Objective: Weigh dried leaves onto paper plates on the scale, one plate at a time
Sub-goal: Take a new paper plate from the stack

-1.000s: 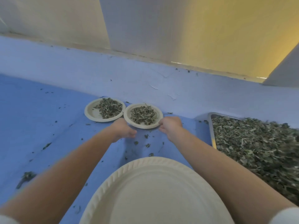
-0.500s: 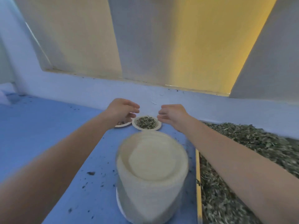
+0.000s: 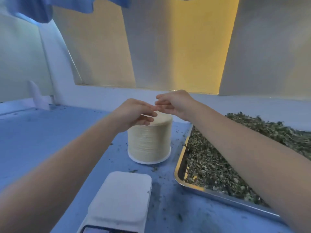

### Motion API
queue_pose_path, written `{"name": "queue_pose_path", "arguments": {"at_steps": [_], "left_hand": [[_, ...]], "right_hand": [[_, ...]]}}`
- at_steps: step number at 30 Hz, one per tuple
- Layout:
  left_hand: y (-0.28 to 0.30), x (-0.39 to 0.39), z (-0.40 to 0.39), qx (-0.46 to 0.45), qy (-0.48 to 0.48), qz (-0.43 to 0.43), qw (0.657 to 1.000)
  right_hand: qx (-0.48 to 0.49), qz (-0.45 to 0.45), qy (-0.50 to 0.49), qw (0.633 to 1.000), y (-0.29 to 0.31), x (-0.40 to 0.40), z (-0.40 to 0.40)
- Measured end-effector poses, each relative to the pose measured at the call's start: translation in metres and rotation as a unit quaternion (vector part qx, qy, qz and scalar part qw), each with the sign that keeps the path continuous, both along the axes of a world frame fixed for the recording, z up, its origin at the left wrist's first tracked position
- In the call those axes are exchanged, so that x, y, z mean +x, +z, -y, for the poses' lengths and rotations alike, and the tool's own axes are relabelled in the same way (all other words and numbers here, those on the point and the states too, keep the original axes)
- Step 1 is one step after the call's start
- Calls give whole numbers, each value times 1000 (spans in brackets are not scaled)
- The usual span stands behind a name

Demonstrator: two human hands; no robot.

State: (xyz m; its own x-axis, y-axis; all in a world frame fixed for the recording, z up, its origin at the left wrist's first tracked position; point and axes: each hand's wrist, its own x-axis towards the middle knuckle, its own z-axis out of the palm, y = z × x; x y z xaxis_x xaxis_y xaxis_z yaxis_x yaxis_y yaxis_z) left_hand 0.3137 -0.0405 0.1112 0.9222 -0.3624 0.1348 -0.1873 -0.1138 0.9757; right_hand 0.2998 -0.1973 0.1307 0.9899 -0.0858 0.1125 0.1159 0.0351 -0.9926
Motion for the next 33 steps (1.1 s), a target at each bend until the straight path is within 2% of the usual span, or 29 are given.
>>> {"name": "queue_pose_path", "arguments": {"at_steps": [8, 14, 17, 20, 23, 25, 28, 30, 33], "left_hand": [[-49, -88, 45, -12, -12, -72, 997], [-86, -112, 91, -16, -14, -110, 994], [-89, -105, 95, -26, 36, -84, 996], [-81, -73, 76, 5, 166, -15, 986], [-64, -29, 45, 14, 305, 40, 951], [-54, -1, 26, 80, 381, 84, 917], [-49, 34, 11, 174, 397, 89, 897], [-50, 54, 10, 220, 368, 48, 902], [-53, 69, 15, 212, 312, 5, 926]], "right_hand": [[-63, -43, -7, 997, -45, -108, 33], [-99, -87, -41, 990, -82, -130, 72], [-96, -94, -56, 989, -89, -116, 77], [-93, -86, -61, 990, -82, -86, 66], [-130, -72, -87, 985, -68, -43, 48], [-184, -68, -118, 974, -61, -14, 38], [-294, -48, -134, 945, -57, 23, 27], [-330, -47, -133, 933, -58, 42, 22], [-385, -69, -119, 913, -60, 61, 13]]}}
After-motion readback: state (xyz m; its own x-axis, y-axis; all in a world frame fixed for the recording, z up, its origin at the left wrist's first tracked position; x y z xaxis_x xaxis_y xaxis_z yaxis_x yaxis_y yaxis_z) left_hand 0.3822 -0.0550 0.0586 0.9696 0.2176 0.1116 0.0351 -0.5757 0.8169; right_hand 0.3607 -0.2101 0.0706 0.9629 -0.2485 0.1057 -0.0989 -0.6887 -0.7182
